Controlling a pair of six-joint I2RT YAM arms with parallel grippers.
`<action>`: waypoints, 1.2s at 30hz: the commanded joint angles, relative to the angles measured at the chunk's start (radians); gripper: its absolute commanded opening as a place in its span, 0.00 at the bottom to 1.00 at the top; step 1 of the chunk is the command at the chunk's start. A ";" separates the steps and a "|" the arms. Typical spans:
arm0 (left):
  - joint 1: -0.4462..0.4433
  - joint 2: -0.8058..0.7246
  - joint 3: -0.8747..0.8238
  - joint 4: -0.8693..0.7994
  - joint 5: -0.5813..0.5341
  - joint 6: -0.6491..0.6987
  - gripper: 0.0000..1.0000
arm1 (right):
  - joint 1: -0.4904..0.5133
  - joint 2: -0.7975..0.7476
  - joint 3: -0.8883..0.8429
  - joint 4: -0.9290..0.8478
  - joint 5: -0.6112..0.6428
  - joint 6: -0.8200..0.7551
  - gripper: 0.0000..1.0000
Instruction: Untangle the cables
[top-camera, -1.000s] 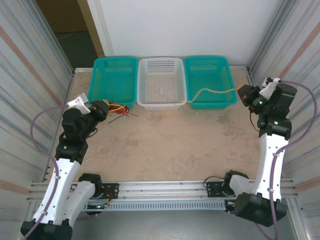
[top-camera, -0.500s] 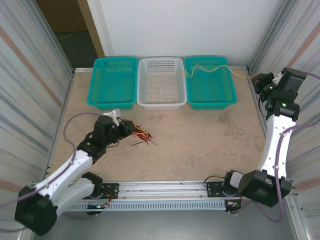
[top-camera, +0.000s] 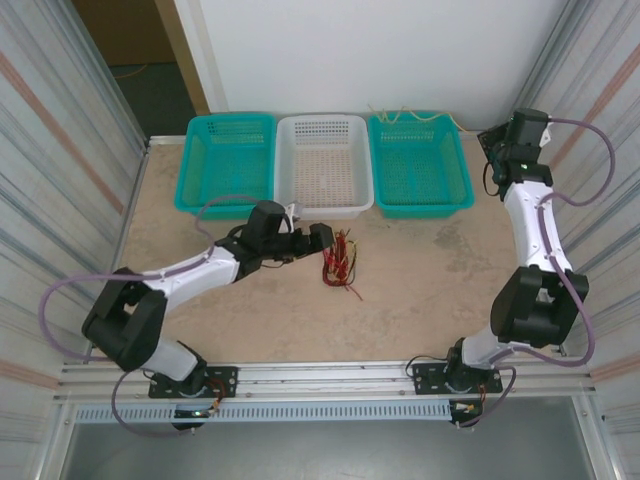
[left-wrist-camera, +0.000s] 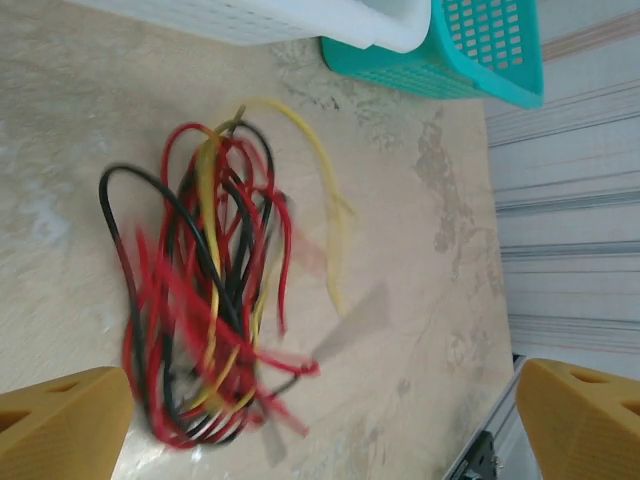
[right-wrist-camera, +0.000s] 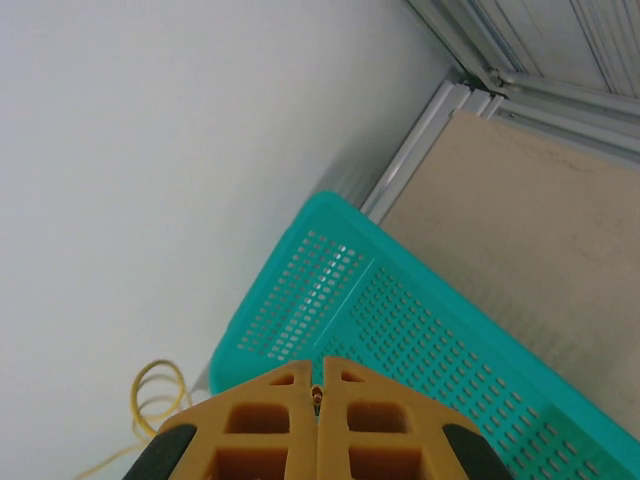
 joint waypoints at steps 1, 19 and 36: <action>0.001 -0.138 0.025 -0.260 -0.055 0.108 0.99 | 0.041 0.040 0.028 0.079 0.122 0.013 0.00; 0.008 -0.547 -0.102 -0.486 -0.127 0.147 0.99 | 0.106 0.146 -0.039 0.095 0.254 0.061 0.07; 0.103 -0.537 -0.084 -0.559 -0.106 0.086 0.99 | 0.077 -0.097 -0.122 -0.245 0.075 -0.185 0.76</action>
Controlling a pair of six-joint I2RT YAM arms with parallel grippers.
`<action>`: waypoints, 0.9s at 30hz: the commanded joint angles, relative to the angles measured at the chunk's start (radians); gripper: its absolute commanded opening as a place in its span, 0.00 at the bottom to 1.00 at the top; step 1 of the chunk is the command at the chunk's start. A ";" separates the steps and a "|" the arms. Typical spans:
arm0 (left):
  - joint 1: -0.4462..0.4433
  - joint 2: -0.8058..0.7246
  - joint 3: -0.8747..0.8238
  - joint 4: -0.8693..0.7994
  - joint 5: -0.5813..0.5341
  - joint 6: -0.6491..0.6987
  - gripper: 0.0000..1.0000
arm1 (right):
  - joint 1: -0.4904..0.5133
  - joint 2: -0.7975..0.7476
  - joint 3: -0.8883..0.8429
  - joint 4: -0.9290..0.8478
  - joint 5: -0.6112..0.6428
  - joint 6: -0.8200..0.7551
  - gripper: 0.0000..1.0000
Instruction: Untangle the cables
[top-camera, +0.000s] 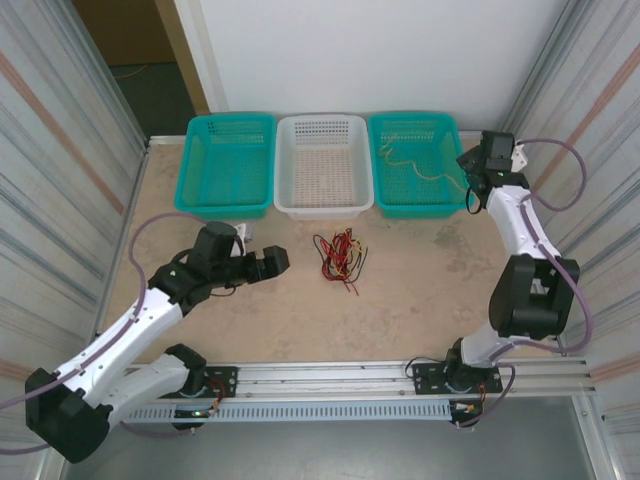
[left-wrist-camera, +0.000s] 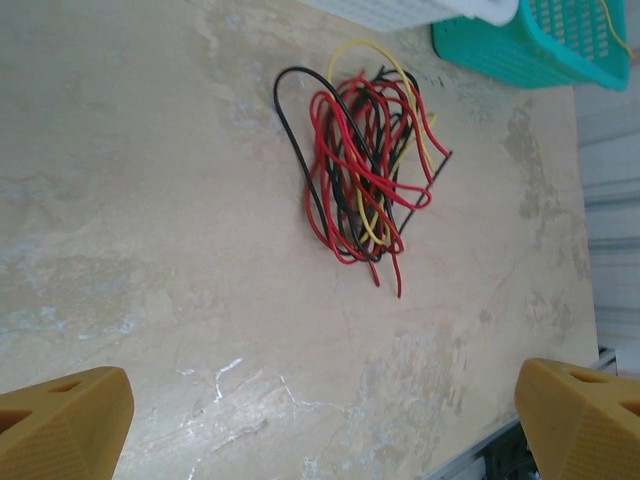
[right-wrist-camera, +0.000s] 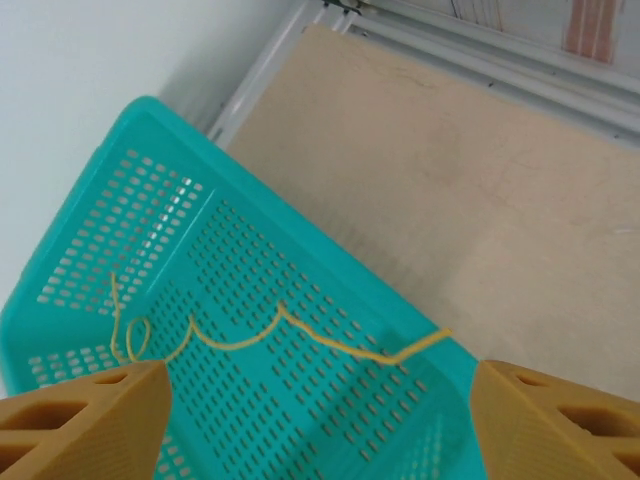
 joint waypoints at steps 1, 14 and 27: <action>0.019 -0.030 0.015 -0.039 0.018 -0.007 0.99 | 0.025 -0.111 0.006 -0.134 -0.094 -0.133 0.75; 0.020 -0.144 0.067 -0.188 0.041 -0.041 0.94 | 0.568 -0.310 -0.270 -0.211 -0.167 -0.238 0.74; 0.019 -0.307 -0.060 -0.207 0.062 -0.143 0.85 | 0.755 0.011 -0.288 -0.124 -0.222 -0.291 0.61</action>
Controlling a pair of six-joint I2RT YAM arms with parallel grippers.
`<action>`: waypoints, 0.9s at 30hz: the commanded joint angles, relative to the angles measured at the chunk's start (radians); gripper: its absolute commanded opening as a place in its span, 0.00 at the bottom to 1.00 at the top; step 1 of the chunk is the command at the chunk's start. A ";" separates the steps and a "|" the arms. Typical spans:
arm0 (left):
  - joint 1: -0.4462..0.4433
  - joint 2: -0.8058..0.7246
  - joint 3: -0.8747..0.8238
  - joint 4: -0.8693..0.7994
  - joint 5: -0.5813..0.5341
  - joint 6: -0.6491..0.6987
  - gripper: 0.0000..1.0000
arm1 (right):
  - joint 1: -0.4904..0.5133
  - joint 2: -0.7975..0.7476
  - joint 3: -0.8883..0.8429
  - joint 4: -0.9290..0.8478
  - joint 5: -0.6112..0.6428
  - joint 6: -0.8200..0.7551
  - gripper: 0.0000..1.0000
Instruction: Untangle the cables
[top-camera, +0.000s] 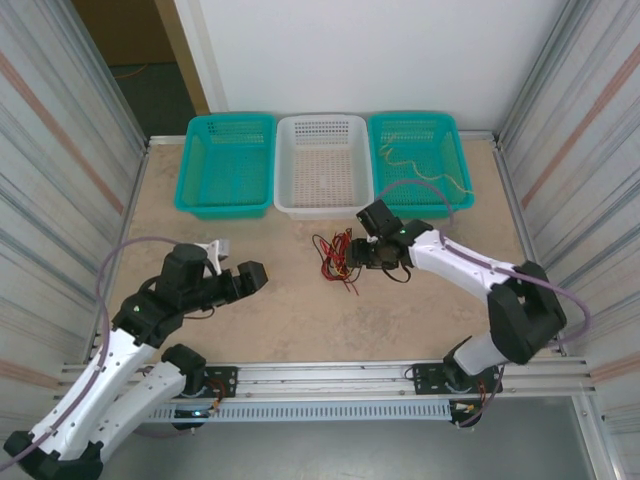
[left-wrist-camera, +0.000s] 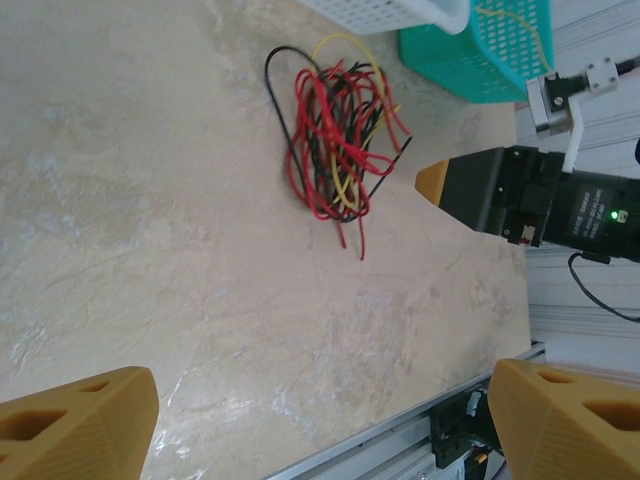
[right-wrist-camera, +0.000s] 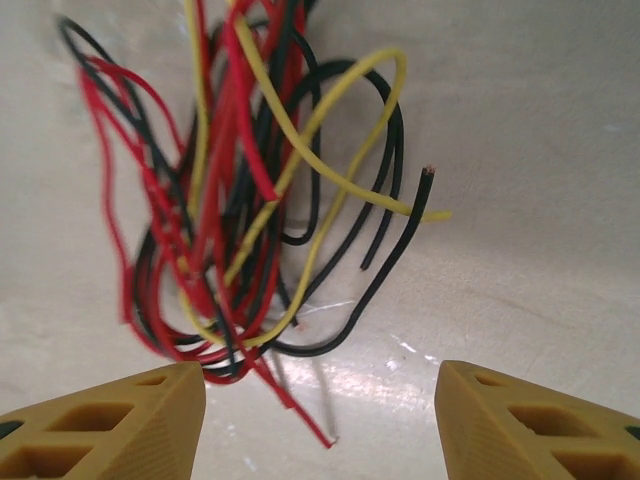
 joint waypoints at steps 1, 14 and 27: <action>0.002 -0.020 -0.019 -0.016 0.017 -0.041 0.86 | 0.025 0.076 0.045 0.013 -0.018 -0.055 0.61; 0.004 0.124 -0.014 -0.009 0.008 0.014 0.79 | 0.207 0.263 0.112 0.017 -0.027 -0.188 0.15; -0.024 0.336 -0.017 0.197 0.066 -0.002 0.63 | 0.208 0.016 0.138 -0.077 0.043 -0.245 0.64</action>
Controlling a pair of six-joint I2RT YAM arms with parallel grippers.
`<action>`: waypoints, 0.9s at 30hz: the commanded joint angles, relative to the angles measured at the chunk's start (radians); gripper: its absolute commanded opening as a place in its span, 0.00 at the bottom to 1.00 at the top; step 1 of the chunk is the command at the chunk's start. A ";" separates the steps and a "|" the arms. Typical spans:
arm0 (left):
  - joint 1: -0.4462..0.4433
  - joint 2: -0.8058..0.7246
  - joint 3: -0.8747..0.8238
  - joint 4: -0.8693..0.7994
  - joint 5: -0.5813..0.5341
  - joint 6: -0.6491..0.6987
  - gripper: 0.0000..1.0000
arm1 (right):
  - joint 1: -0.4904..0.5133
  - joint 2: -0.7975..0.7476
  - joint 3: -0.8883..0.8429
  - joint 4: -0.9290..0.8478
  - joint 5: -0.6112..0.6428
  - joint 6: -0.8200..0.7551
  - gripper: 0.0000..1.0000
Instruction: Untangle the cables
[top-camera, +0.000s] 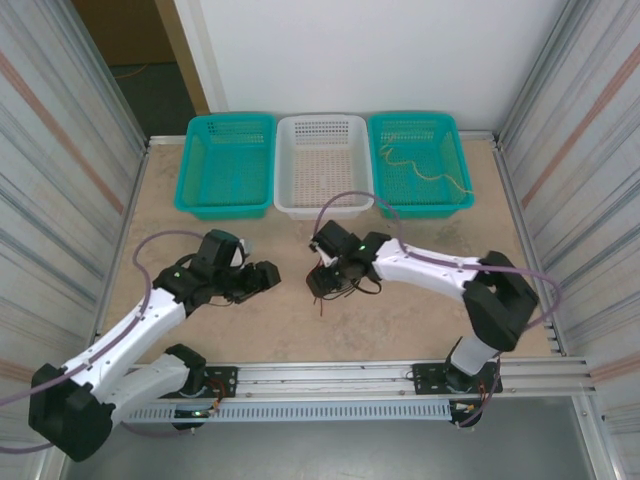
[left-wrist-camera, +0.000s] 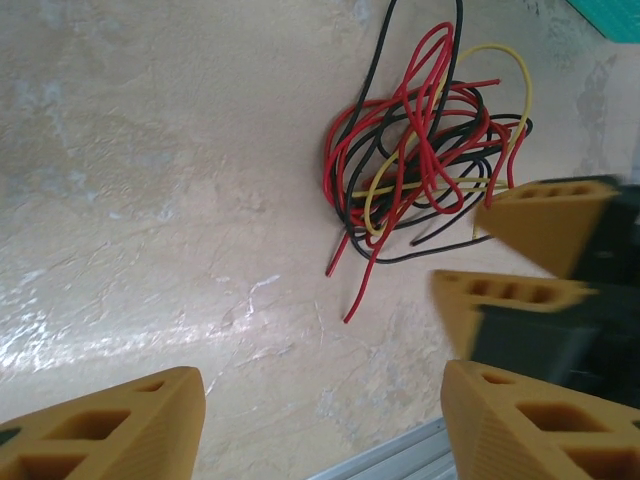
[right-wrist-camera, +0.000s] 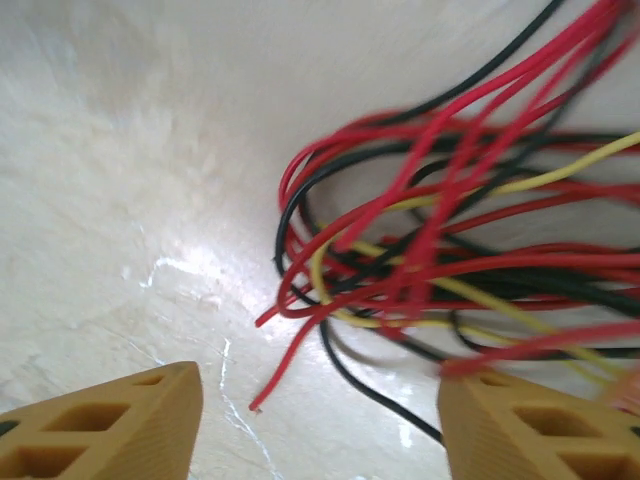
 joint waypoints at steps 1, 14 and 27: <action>-0.024 0.017 0.004 0.082 0.021 -0.004 0.63 | -0.063 -0.061 0.034 -0.076 0.082 -0.016 0.61; -0.077 0.033 0.014 0.114 0.015 -0.019 0.53 | -0.158 0.050 0.059 -0.088 0.113 0.070 0.34; -0.096 -0.066 -0.057 0.106 -0.002 -0.049 0.52 | -0.190 0.105 0.102 -0.076 0.123 0.132 0.28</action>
